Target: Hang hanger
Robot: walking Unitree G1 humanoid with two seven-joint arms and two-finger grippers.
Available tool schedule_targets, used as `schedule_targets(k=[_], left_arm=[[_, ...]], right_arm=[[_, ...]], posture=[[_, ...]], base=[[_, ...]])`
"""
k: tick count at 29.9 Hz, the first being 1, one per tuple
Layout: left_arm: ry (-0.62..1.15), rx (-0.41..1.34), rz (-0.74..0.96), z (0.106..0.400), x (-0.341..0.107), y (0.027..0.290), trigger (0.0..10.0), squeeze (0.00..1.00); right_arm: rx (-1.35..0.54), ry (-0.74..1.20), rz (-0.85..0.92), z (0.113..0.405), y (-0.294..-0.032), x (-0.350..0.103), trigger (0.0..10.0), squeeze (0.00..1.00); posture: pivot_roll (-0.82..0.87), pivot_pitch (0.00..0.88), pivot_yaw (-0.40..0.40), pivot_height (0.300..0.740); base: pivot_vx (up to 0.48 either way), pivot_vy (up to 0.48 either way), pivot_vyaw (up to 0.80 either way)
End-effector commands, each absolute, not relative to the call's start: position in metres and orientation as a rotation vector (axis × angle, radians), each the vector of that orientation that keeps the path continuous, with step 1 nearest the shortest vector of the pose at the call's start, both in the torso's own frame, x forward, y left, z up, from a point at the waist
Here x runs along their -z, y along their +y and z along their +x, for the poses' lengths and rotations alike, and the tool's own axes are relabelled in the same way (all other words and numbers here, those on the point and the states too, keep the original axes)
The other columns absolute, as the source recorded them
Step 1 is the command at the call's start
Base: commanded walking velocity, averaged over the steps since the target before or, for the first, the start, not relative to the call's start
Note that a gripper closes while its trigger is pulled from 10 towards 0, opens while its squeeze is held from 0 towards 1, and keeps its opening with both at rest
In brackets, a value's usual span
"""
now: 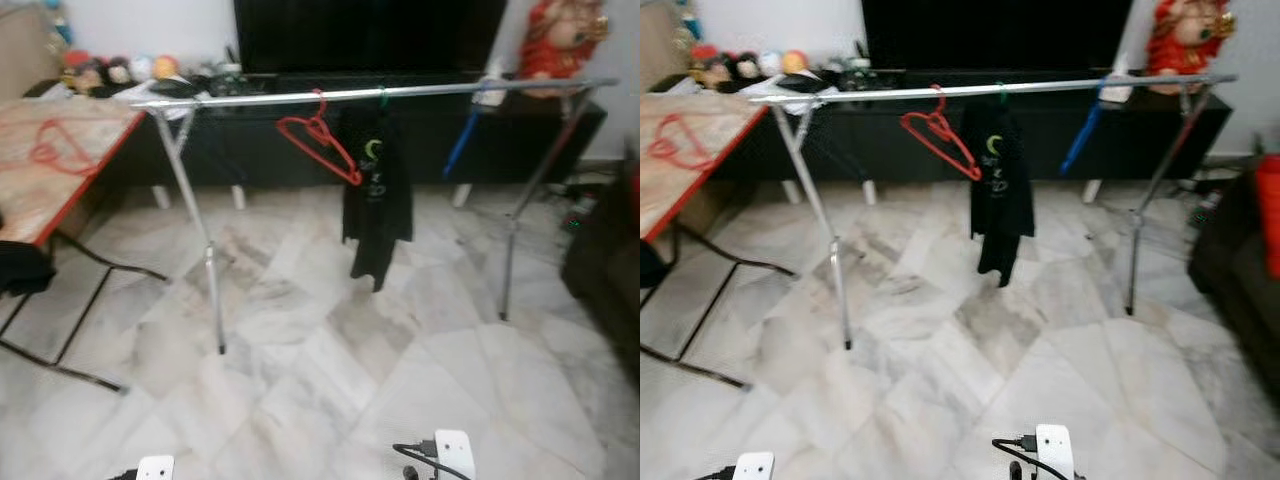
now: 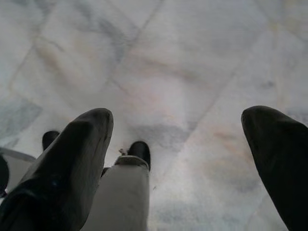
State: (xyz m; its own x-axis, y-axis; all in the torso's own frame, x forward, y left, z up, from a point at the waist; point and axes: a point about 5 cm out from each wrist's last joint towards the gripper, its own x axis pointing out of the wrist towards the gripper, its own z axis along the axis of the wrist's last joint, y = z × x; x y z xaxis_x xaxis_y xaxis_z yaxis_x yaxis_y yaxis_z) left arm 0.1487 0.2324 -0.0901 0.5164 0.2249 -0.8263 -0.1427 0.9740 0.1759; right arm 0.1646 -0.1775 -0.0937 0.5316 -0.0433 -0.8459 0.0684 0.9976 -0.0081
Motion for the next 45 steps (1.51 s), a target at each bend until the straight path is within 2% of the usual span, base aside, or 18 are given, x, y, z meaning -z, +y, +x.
schedule_targets(k=[1, 11, 28, 45], left_arm=[[1.040, -0.229, 0.102, 0.142, 0.092, 0.237, 10.0, 0.00], [1.048, -0.242, 0.109, 0.139, 0.092, 0.240, 10.0, 0.00], [1.044, -0.225, 0.128, 0.145, 0.093, 0.231, 10.0, 0.00], [1.045, -0.220, 0.137, 0.141, 0.093, 0.235, 10.0, 0.00]], right_arm=[[0.067, 1.013, 0.031, 0.163, -0.176, 0.094, 10.0, 0.00], [0.067, 1.010, 0.032, 0.164, -0.177, 0.094, 10.0, 0.00], [0.064, 1.008, 0.036, 0.163, -0.175, 0.094, 10.0, 0.00], [0.061, 1.008, 0.039, 0.163, -0.175, 0.094, 10.0, 0.00]], posture=[[-0.02, 0.000, -0.003, 0.740], [-0.02, 0.000, -0.001, 0.740], [-0.03, 0.000, 0.012, 0.740], [-0.03, 0.000, 0.013, 0.740]], base=[[0.000, -0.322, -0.66], [0.000, -0.057, -0.66], [0.000, -0.109, -0.66], [0.000, 0.000, -0.66]])
